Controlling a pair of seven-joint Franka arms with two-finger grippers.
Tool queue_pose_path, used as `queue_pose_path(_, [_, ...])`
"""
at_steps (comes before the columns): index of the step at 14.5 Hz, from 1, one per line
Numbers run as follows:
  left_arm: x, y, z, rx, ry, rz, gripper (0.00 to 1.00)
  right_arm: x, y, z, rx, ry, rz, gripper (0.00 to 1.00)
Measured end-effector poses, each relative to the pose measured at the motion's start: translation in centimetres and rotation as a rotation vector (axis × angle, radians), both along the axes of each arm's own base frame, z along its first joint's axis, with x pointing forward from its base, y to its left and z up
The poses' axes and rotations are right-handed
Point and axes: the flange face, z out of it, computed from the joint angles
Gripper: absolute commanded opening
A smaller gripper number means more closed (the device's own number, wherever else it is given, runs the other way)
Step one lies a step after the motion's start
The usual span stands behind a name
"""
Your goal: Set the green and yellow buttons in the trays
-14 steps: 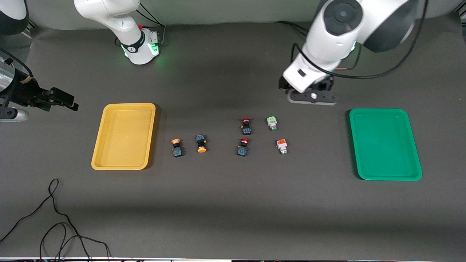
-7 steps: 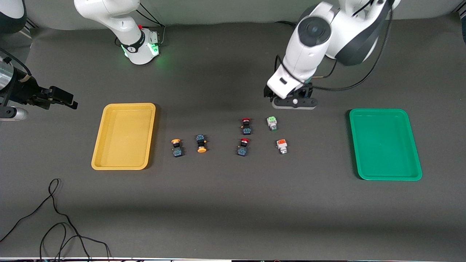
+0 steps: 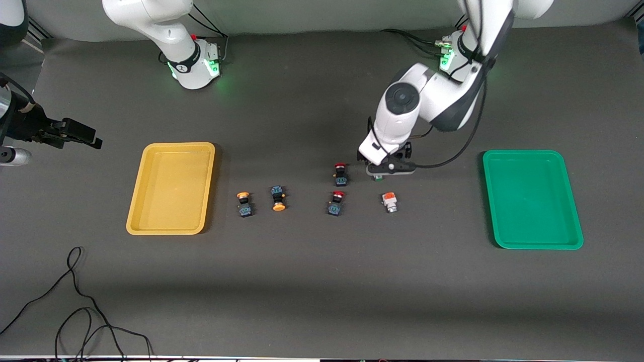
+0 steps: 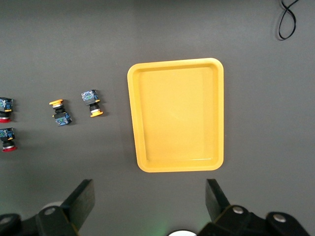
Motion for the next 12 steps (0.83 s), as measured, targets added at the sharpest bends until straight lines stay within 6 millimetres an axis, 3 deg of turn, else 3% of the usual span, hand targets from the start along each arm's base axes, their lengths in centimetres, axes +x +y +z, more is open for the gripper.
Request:
queue_pose_path(3, [-0.9,-0.6,-5.0,0.037,0.010,-0.004,1.00,0.0,0.0,0.0,0.000,0.000,0.000,1.00])
queue_pose_path(6, [-1.3,-0.5,-6.7,0.053,0.030,-0.007,0.99,0.0,0.0,0.0,0.000,0.001,0.000,1.00])
queue_pose_path(8, [-1.6,-0.7,-7.1,0.057,0.034,-0.004,0.85,0.0,0.0,0.0,0.000,0.001,0.001,1.00])
queue_pose_path(12, [-1.8,-0.8,-7.5,0.063,0.039,0.004,0.46,0.0,0.5,0.1,0.008,-0.001,0.007,1.00])
